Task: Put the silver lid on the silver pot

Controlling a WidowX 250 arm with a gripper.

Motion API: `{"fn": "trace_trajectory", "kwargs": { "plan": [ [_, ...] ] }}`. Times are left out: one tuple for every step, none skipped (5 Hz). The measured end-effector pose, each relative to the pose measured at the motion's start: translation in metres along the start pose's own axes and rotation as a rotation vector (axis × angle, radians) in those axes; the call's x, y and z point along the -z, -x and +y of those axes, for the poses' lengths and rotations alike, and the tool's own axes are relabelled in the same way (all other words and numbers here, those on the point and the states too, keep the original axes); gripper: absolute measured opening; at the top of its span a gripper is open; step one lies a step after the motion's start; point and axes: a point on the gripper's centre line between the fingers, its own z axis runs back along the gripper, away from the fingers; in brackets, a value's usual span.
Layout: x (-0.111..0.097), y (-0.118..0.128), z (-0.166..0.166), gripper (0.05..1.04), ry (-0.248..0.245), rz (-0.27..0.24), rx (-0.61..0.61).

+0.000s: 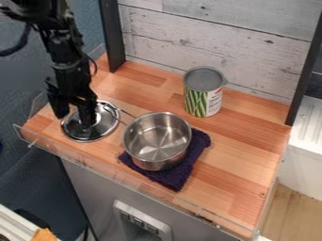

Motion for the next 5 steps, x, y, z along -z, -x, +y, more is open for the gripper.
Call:
{"fn": "trace_trajectory", "kwargs": {
  "plan": [
    [0.003,-0.005,0.0,0.999,-0.003,-0.006,-0.001],
    [0.003,-0.011,0.001,0.999,0.005,-0.024,-0.018],
    [0.001,-0.018,-0.004,0.999,0.012,-0.041,-0.006],
    [0.0,-0.021,-0.008,0.999,0.012,-0.045,0.006],
    [-0.003,-0.023,-0.009,0.999,0.012,-0.061,0.01]
  ]
}}
